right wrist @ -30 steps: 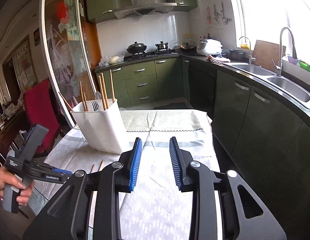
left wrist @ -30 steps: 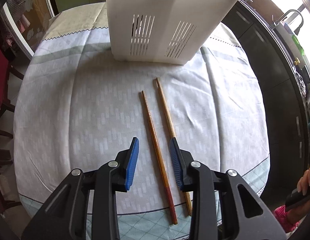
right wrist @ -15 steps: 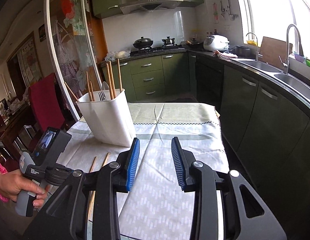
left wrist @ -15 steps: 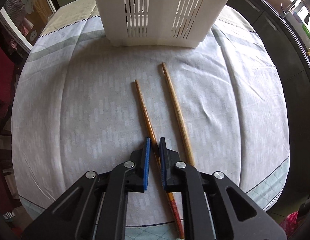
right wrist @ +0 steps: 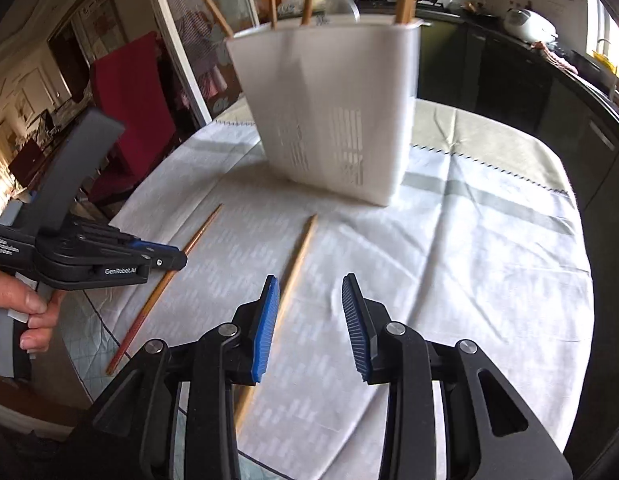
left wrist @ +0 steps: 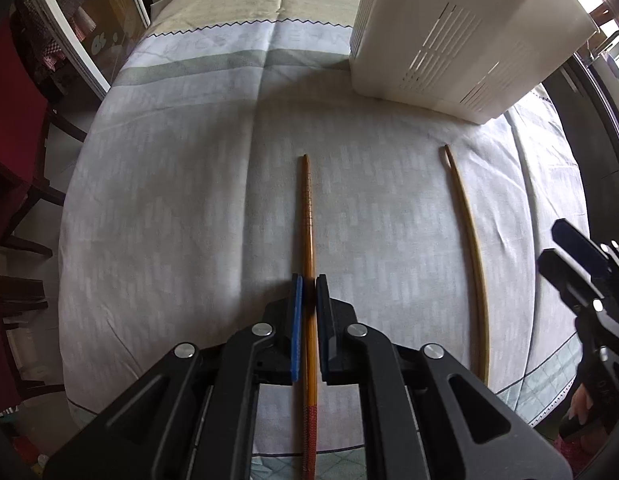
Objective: Organize utensils
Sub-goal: 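Grasp the last wooden chopstick with the right tool, then lift both held chopsticks upright toward the white basket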
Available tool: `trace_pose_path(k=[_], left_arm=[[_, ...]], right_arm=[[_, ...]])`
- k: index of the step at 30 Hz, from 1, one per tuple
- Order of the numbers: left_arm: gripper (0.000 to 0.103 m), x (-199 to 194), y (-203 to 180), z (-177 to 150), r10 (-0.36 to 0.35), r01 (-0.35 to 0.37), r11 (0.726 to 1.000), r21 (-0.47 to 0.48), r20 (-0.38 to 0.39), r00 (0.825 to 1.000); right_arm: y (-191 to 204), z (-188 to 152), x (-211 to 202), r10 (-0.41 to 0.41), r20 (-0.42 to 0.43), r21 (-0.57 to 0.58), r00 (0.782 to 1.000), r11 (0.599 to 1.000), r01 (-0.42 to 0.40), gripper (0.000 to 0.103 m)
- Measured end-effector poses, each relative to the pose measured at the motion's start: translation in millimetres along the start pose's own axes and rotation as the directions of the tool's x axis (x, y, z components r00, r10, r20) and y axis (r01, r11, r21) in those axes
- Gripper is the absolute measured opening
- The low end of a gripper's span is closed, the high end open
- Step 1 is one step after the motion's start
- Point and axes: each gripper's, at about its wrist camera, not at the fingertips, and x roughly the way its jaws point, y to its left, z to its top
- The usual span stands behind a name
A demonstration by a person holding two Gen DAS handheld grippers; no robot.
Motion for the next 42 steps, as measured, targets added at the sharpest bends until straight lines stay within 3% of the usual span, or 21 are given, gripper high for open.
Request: trace_pose_path(k=[5,15,17,20,22,24,29,32,35,37,42], left_arm=[[0.007,2.6,-3.9,0.1,-0.003,0.003,1.000,0.015,0.003,1.000],[0.008,0.2,-9.5,-2.3,-0.020,0.021,1.000,0.017,-0.003,1.000],[0.012,0.1,-9.8,-1.2,-0.031,0.031,0.999,0.017,-0.006,1.000],[0.026,-0.2,-14.3,-1.0,-0.035,0.035,0.999,0.025,-0.001,0.999],[0.043,0.5,-16.1,-1.3,-0.012,0.012,1.000,0.029,0.004,1.000],[0.044,1.4,-17.4,0.0,-0.001,0.000,1.000,0.029,0.006,1.000],[0.044,3.4,-15.8,9.1,0.014,-0.014,1.000,0.019,0.009,1.000],[0.043,5.0,-18.3,13.8,0.033,-0.033,0.999,0.034,0.009,0.999],[0.026,3.7,-15.4,15.7,0.063,-0.064,0.997,0.047,0.017,0.998],[0.007,3.2,-11.6,18.5,0.051,-0.052,0.997,0.050,0.011,0.999],[0.006,3.3,-4.4,20.7,0.026,-0.026,0.999,0.048,0.005,1.000]], right_arm=[[24.7,3.6,39.8,-0.025,-0.087,-0.059,0.996,0.998,0.020,0.033],[35.4,15.8,77.4,-0.094,-0.161,-0.086,0.982,0.993,0.081,0.034],[34.4,17.1,79.3,-0.093,-0.159,-0.083,0.983,0.993,0.081,0.034],[36.2,23.1,85.2,-0.101,-0.159,-0.087,0.982,0.992,0.088,0.032],[36.3,26.6,87.1,-0.095,-0.161,-0.089,0.982,0.993,0.082,0.027],[32.1,27.6,86.4,-0.099,-0.159,-0.083,0.982,0.993,0.087,0.012],[27.1,32.0,87.0,-0.085,-0.171,-0.075,0.982,0.995,0.073,0.008],[29.6,34.0,87.4,-0.100,-0.188,-0.112,0.977,0.990,0.080,0.008],[32.1,36.5,90.2,-0.107,-0.204,-0.140,0.973,0.987,0.079,0.008],[31.7,36.9,91.2,-0.101,-0.209,-0.141,0.973,0.987,0.073,0.008],[30.6,35.9,87.3,-0.093,-0.187,-0.133,0.978,0.989,0.069,0.007]])
